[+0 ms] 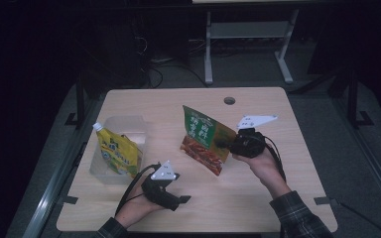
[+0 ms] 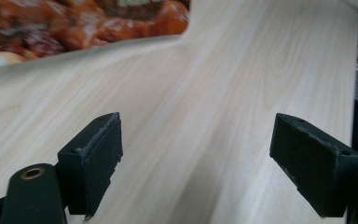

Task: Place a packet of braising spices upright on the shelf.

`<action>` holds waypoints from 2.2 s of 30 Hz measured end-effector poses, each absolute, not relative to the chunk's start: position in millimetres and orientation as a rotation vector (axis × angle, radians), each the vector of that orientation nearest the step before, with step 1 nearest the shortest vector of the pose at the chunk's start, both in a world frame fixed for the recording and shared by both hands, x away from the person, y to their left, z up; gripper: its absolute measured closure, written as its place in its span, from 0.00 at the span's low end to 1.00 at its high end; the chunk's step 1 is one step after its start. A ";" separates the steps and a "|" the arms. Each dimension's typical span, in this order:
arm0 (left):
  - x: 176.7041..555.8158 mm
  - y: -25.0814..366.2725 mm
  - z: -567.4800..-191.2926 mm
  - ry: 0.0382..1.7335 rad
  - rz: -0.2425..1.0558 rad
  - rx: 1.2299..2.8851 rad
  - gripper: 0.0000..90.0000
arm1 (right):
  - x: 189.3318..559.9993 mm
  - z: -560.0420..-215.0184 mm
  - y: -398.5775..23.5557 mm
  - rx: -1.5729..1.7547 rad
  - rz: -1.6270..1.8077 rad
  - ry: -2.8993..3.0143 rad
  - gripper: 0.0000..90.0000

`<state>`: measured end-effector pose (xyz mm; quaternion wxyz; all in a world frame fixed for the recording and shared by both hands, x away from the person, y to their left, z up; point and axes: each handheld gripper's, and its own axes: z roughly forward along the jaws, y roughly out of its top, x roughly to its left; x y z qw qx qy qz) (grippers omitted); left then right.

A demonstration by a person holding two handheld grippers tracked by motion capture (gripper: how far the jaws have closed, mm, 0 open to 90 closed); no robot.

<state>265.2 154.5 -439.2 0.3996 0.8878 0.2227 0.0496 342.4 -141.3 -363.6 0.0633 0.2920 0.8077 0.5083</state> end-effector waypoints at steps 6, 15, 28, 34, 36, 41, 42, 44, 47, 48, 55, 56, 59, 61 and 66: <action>260.8 158.6 -444.6 0.584 0.128 2.241 0.18 | 352.7 -346.3 -125.5 0.848 1.536 2.429 1.00; 260.2 155.0 -449.3 0.576 0.121 2.251 0.18 | 372.1 -328.6 -93.0 0.800 1.549 2.438 1.00; 260.8 153.4 -450.4 0.569 0.126 2.269 0.18 | 398.0 -306.1 -29.5 0.727 1.578 2.465 1.00; 260.6 151.1 -452.3 0.562 0.112 2.274 0.18 | 409.3 -301.2 4.0 0.696 1.564 2.478 1.00; 260.6 150.7 -453.4 0.559 0.111 2.272 0.18 | 413.5 -300.7 14.6 0.692 1.557 2.479 1.00; 261.9 151.8 -453.0 0.557 0.114 2.277 0.18 | 424.4 -301.7 38.8 0.701 1.560 2.472 1.00; 262.4 152.1 -453.1 0.553 0.115 2.283 0.18 | 426.5 -301.9 43.4 0.704 1.558 2.469 1.00; 262.6 152.1 -453.4 0.551 0.114 2.287 0.18 | 430.3 -302.6 52.9 0.705 1.558 2.467 1.00; 262.6 151.6 -453.5 0.547 0.112 2.291 0.18 | 435.5 -304.9 67.0 0.702 1.546 2.474 1.00; 262.8 151.5 -453.6 0.541 0.116 2.292 0.18 | 436.8 -305.9 71.5 0.709 1.543 2.475 1.00; 262.4 149.9 -454.4 0.524 0.116 2.306 0.18 | 444.0 -316.9 94.2 0.732 1.543 2.479 1.00; 262.7 150.1 -454.5 0.520 0.117 2.309 0.18 | 444.9 -318.4 96.8 0.735 1.543 2.476 1.00; 263.1 149.9 -455.0 0.522 0.115 2.309 0.18 | 447.8 -320.3 102.6 0.739 1.558 2.468 1.00; 262.9 149.8 -454.4 0.524 0.111 2.315 0.18 | 448.4 -320.1 106.6 0.740 1.561 2.465 1.00; 263.0 149.0 -454.8 0.516 0.119 2.315 0.18 | 448.3 -321.3 116.8 0.742 1.574 2.460 1.00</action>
